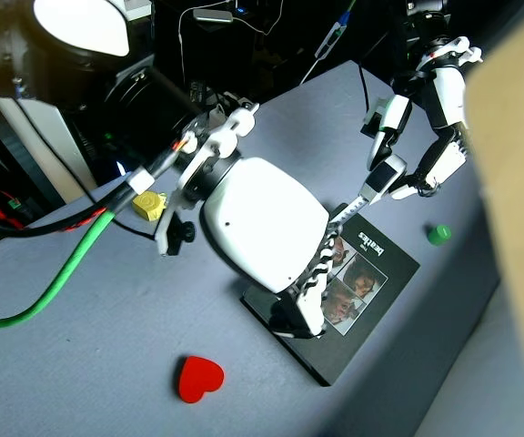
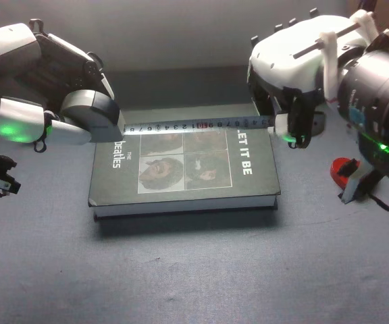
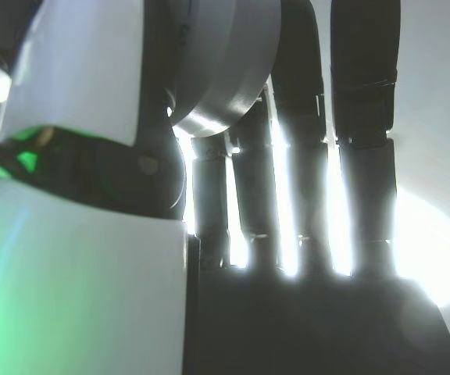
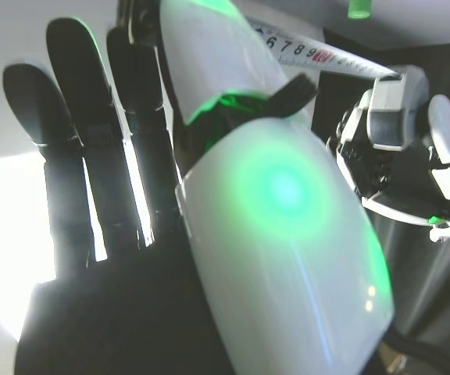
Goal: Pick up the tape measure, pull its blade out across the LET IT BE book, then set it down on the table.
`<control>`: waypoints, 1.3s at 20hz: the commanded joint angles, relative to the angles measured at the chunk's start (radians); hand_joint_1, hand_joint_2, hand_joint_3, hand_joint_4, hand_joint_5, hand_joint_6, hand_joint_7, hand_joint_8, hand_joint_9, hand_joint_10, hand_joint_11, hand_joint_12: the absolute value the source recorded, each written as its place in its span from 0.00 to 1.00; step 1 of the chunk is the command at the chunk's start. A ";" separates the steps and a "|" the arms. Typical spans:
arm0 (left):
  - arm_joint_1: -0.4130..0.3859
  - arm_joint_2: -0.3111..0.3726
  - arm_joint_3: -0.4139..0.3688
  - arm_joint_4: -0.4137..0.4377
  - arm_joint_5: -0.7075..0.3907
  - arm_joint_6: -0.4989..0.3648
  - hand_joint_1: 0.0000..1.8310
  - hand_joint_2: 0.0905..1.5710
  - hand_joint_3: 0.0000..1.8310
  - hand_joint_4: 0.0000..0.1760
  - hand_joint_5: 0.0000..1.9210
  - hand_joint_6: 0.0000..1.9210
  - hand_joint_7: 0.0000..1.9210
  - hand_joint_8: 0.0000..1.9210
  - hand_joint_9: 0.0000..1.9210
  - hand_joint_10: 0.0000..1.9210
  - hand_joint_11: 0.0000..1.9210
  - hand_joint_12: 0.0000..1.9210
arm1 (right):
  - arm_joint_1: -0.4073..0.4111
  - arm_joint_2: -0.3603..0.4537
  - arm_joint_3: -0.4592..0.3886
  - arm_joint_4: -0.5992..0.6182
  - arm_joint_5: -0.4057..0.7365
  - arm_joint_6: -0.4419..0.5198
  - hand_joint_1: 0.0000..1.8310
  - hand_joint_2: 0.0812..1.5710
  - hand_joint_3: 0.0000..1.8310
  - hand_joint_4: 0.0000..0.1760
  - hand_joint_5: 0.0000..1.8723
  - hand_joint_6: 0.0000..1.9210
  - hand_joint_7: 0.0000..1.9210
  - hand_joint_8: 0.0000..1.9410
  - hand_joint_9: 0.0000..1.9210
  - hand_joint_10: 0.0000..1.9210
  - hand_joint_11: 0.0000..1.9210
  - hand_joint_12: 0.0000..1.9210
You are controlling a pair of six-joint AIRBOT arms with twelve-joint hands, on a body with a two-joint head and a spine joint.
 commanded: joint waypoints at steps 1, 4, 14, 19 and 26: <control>-0.005 0.007 0.009 -0.029 -0.100 -0.004 0.76 0.65 0.00 0.00 0.51 0.40 0.61 0.31 0.59 0.49 0.60 0.37 | 0.003 0.014 0.002 -0.099 -0.031 -0.014 0.65 0.73 0.00 0.09 0.46 0.59 0.47 0.60 0.40 0.50 0.30 0.76; -0.005 0.007 0.010 -0.029 -0.101 -0.004 0.76 0.65 0.00 0.00 0.50 0.41 0.61 0.31 0.59 0.50 0.60 0.37 | 0.002 0.035 0.010 -0.107 -0.002 -0.014 0.65 0.73 0.00 0.08 0.46 0.58 0.47 0.60 0.40 0.50 0.29 0.76; -0.003 0.007 0.014 -0.029 -0.102 -0.007 0.76 0.64 0.00 0.00 0.54 0.36 0.62 0.28 0.60 0.49 0.60 0.37 | -0.015 0.082 0.082 -0.120 0.074 -0.014 0.65 0.73 0.00 0.10 0.46 0.59 0.47 0.60 0.40 0.51 0.30 0.76; -0.003 0.007 0.016 -0.029 -0.104 -0.009 0.76 0.64 0.00 0.00 0.54 0.35 0.62 0.28 0.60 0.49 0.60 0.37 | -0.013 0.109 0.123 -0.128 0.120 -0.013 0.65 0.73 0.00 0.11 0.46 0.59 0.47 0.60 0.40 0.51 0.30 0.76; -0.002 0.007 0.017 -0.029 -0.107 -0.009 0.76 0.64 0.00 0.00 0.53 0.36 0.62 0.28 0.60 0.49 0.60 0.37 | 0.005 0.139 0.168 -0.144 0.165 -0.013 0.65 0.73 0.00 0.10 0.46 0.59 0.47 0.60 0.40 0.52 0.29 0.77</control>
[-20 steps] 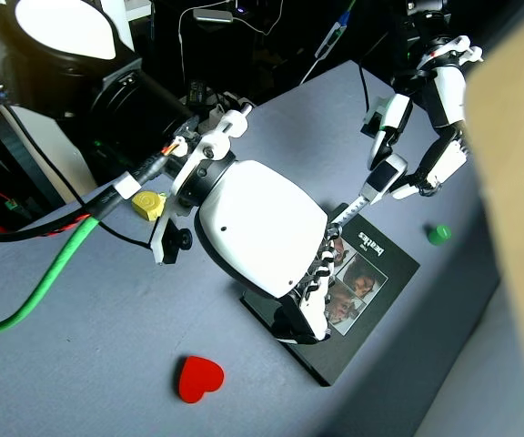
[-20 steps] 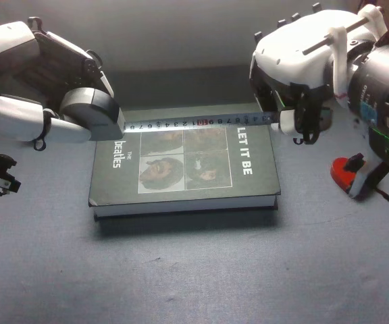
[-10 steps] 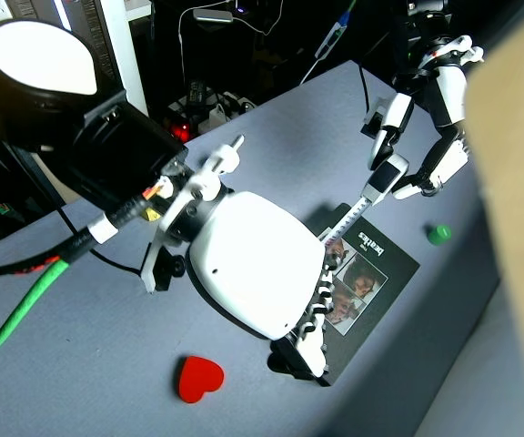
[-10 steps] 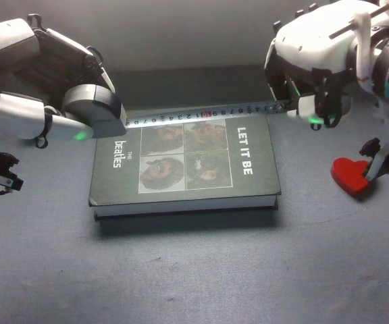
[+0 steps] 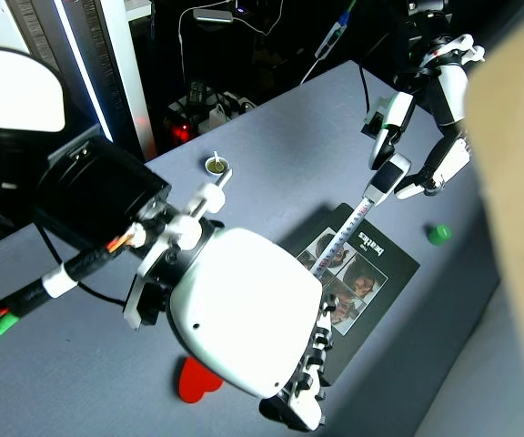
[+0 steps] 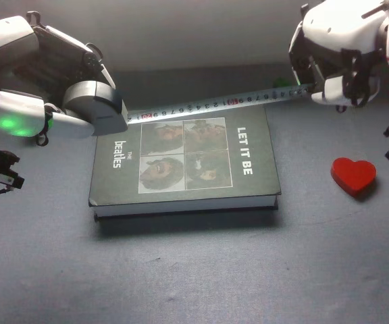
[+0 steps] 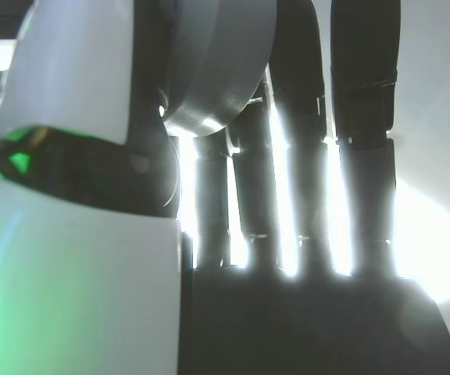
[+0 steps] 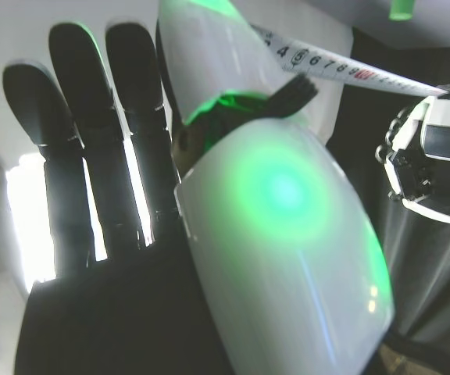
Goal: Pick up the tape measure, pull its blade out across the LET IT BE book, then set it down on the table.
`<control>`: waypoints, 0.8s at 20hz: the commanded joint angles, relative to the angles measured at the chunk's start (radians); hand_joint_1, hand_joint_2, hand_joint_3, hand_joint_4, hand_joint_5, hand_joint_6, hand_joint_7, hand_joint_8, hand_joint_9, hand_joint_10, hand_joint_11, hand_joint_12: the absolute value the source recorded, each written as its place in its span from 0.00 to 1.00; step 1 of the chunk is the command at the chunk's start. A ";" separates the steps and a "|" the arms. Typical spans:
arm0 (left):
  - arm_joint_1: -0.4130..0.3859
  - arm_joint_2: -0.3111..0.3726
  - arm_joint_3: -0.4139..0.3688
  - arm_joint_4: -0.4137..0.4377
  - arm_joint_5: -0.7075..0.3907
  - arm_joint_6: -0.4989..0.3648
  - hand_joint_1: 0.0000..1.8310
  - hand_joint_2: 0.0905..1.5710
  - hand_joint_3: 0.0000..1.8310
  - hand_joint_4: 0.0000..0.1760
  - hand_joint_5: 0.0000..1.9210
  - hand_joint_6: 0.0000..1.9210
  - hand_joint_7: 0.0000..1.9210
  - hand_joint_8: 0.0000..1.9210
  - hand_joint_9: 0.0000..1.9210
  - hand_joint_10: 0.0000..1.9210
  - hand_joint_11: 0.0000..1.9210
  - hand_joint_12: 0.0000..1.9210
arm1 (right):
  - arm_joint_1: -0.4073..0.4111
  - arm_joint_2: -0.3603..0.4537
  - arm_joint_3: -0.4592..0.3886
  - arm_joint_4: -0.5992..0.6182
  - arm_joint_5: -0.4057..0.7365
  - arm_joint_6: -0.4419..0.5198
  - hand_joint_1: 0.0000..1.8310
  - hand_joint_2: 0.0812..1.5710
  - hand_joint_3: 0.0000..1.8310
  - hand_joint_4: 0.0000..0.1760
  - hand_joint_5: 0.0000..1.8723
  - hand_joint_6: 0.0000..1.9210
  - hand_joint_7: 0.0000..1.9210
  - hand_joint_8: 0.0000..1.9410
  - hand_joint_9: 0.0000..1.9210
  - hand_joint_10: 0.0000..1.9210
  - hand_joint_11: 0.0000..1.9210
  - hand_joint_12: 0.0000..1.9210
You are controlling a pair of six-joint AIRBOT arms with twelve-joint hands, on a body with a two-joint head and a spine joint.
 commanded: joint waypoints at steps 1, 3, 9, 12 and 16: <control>-0.002 0.010 0.011 -0.011 -0.090 0.004 0.76 0.64 0.00 0.00 0.53 0.36 0.62 0.28 0.60 0.49 0.59 0.37 | 0.013 0.029 0.023 -0.093 -0.099 -0.034 0.65 0.73 0.00 0.12 0.46 0.59 0.47 0.60 0.39 0.52 0.29 0.77; -0.002 0.010 0.011 -0.011 -0.090 0.004 0.76 0.64 0.00 0.00 0.53 0.37 0.62 0.29 0.60 0.50 0.59 0.37 | 0.013 0.036 0.031 -0.101 -0.088 -0.038 0.65 0.73 0.00 0.13 0.46 0.59 0.47 0.61 0.39 0.52 0.30 0.77; 0.000 0.010 0.010 -0.011 -0.093 0.004 0.76 0.64 0.00 0.00 0.53 0.36 0.62 0.28 0.60 0.50 0.59 0.37 | 0.007 0.055 0.052 -0.108 -0.066 -0.043 0.65 0.73 0.00 0.10 0.45 0.60 0.47 0.61 0.39 0.52 0.30 0.77; 0.004 0.011 0.012 -0.011 -0.098 0.004 0.76 0.64 0.00 0.00 0.53 0.36 0.62 0.28 0.60 0.50 0.60 0.37 | 0.000 0.059 0.065 -0.111 -0.058 -0.043 0.65 0.73 0.00 0.12 0.45 0.60 0.47 0.61 0.39 0.52 0.30 0.77; 0.008 0.011 0.015 -0.011 -0.101 0.004 0.76 0.64 0.00 0.00 0.53 0.37 0.62 0.27 0.60 0.49 0.60 0.37 | -0.001 0.062 0.091 -0.113 -0.047 -0.043 0.65 0.73 0.00 0.13 0.45 0.60 0.47 0.61 0.39 0.53 0.30 0.77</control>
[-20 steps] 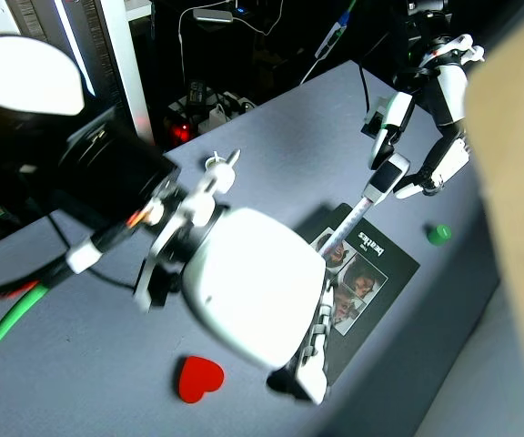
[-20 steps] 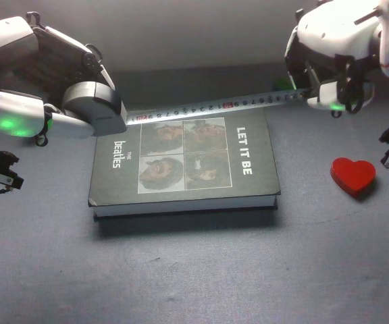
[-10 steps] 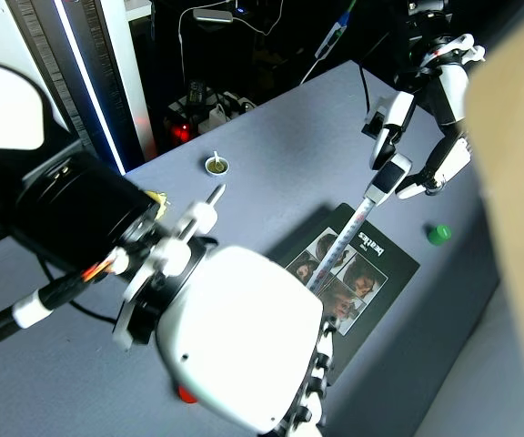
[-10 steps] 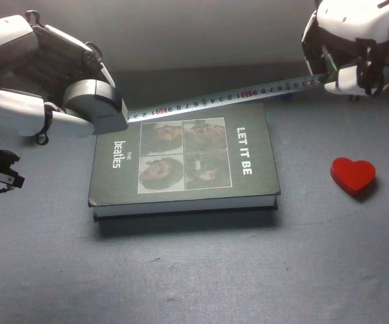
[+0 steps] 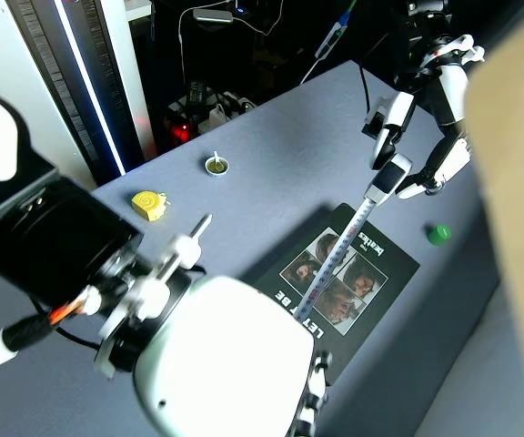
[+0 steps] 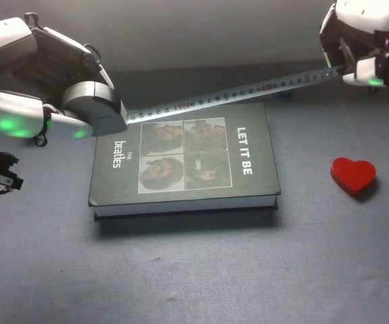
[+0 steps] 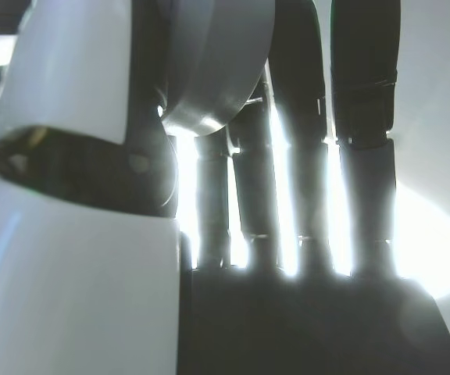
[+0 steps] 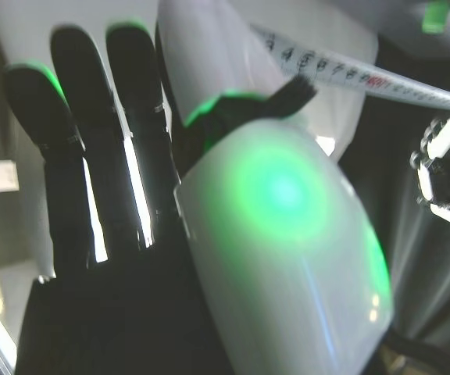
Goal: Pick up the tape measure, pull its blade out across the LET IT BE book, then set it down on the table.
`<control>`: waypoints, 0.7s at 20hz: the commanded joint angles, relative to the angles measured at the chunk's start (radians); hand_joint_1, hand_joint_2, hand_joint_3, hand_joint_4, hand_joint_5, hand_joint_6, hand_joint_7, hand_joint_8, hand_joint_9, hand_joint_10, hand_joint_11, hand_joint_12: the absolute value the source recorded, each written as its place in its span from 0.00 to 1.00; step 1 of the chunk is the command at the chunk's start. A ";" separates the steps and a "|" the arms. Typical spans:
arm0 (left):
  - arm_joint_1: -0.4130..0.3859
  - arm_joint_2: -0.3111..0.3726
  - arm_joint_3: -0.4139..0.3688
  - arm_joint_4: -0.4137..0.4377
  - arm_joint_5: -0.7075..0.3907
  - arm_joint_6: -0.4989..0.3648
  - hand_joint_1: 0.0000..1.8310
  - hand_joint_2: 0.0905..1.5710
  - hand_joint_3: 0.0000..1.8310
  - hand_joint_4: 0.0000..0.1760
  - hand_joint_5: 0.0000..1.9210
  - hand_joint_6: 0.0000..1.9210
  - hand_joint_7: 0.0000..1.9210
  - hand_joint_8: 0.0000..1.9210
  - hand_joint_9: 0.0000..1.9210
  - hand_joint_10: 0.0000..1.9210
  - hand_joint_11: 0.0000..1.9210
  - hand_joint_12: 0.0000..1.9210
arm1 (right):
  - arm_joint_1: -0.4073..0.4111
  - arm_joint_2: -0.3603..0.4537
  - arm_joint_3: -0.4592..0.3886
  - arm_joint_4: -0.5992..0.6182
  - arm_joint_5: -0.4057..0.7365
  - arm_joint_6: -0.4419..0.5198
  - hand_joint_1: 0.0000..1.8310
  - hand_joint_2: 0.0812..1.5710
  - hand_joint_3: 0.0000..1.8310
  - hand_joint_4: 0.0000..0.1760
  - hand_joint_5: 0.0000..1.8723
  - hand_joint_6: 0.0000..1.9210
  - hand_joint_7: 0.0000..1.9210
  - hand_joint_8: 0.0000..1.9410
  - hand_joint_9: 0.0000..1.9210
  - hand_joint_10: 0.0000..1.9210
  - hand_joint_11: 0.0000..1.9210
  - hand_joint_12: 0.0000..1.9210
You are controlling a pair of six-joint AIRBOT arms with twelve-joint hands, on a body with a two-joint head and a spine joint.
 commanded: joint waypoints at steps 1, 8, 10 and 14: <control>-0.003 0.011 0.012 -0.003 -0.092 0.005 0.76 0.64 0.00 0.00 0.53 0.37 0.62 0.27 0.60 0.49 0.61 0.37 | 0.006 0.025 0.022 -0.083 -0.104 -0.037 0.65 0.73 0.00 0.13 0.45 0.60 0.47 0.61 0.39 0.53 0.30 0.77; -0.002 0.010 0.013 -0.003 -0.095 0.004 0.76 0.64 0.00 0.00 0.52 0.37 0.62 0.27 0.60 0.49 0.61 0.37 | 0.000 0.027 0.046 -0.090 -0.097 -0.032 0.65 0.73 0.00 0.01 0.44 0.60 0.48 0.60 0.39 0.53 0.29 0.76; -0.003 0.010 0.013 -0.003 -0.095 0.004 0.76 0.64 0.00 0.00 0.53 0.37 0.62 0.27 0.60 0.49 0.60 0.37 | 0.002 0.027 0.041 -0.090 -0.097 -0.030 0.65 0.73 0.00 0.02 0.44 0.61 0.48 0.60 0.39 0.53 0.29 0.76; -0.002 0.010 0.013 -0.003 -0.095 0.004 0.76 0.64 0.00 0.00 0.55 0.35 0.64 0.24 0.61 0.48 0.61 0.37 | 0.002 0.031 0.015 -0.090 -0.096 -0.027 0.65 0.73 0.00 0.05 0.44 0.61 0.48 0.60 0.39 0.53 0.29 0.76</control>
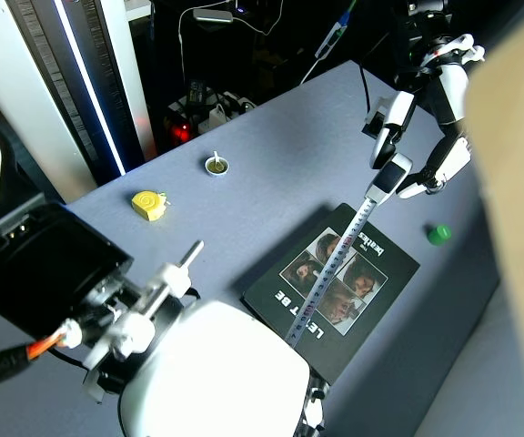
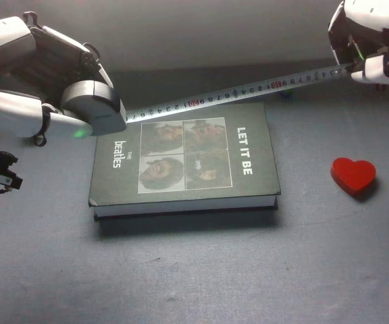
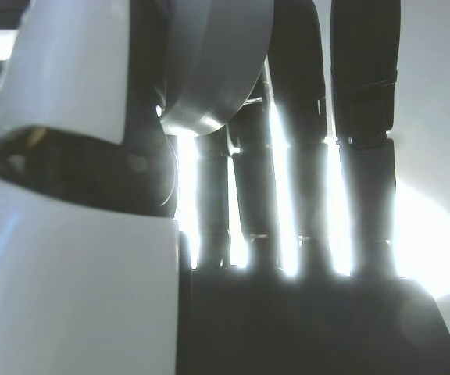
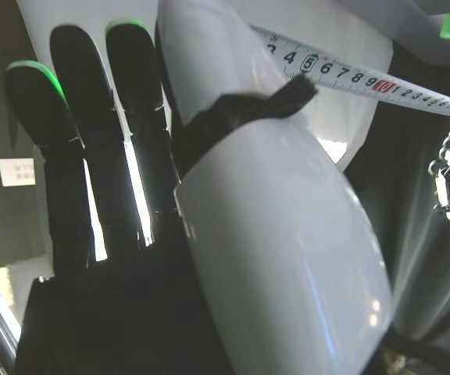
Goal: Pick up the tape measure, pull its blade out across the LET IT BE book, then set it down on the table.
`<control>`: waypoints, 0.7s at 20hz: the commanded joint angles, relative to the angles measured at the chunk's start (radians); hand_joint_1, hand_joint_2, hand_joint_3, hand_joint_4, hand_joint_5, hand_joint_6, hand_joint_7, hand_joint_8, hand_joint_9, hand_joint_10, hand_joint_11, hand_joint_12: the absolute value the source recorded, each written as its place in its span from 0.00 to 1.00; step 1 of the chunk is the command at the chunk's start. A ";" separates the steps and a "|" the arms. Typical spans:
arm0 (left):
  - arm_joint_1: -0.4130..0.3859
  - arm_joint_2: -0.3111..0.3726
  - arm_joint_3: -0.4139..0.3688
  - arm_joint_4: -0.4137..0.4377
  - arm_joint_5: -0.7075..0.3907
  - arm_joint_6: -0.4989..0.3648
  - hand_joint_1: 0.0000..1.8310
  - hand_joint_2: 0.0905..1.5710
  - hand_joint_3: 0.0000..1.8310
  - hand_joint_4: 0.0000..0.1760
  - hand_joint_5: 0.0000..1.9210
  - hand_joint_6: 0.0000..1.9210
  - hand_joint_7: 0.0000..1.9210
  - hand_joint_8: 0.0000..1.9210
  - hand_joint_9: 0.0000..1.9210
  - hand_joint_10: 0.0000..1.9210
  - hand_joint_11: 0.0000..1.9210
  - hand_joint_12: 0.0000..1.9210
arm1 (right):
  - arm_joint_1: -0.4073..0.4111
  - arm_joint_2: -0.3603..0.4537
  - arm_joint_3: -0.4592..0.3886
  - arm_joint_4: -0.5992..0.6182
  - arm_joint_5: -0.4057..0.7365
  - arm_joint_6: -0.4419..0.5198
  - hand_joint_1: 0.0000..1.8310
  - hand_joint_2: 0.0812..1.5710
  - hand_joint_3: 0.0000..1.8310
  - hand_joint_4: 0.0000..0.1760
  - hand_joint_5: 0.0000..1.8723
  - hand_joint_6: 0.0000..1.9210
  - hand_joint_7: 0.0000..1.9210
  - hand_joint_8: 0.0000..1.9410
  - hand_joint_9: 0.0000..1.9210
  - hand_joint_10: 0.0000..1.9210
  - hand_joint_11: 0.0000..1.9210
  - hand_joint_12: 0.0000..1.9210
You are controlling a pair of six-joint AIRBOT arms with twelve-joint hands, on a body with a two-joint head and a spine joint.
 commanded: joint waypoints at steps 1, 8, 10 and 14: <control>-0.003 0.010 0.013 -0.006 -0.090 0.004 0.76 0.63 0.00 0.00 0.55 0.35 0.64 0.24 0.61 0.47 0.60 0.36 | 0.008 0.022 0.004 -0.073 -0.099 -0.030 0.65 0.73 0.00 0.05 0.44 0.61 0.48 0.60 0.39 0.52 0.29 0.76; 0.000 0.010 0.014 -0.006 -0.093 0.004 0.76 0.64 0.00 0.00 0.55 0.35 0.64 0.23 0.60 0.49 0.60 0.36 | 0.000 0.023 -0.005 -0.073 -0.100 -0.022 0.65 0.73 0.00 0.06 0.44 0.61 0.48 0.60 0.39 0.52 0.30 0.76; 0.000 0.010 0.014 -0.006 -0.094 0.004 0.76 0.64 0.00 0.00 0.55 0.35 0.64 0.23 0.60 0.49 0.60 0.36 | -0.001 0.023 -0.006 -0.073 -0.099 -0.022 0.65 0.73 0.00 0.06 0.44 0.61 0.48 0.60 0.39 0.52 0.30 0.77; 0.001 0.011 0.011 -0.006 -0.094 0.000 0.76 0.64 0.00 0.00 0.53 0.37 0.63 0.27 0.59 0.50 0.60 0.37 | -0.004 0.023 -0.007 -0.073 -0.093 -0.021 0.58 0.78 0.00 0.00 0.40 0.70 0.41 0.34 0.33 0.36 0.21 0.67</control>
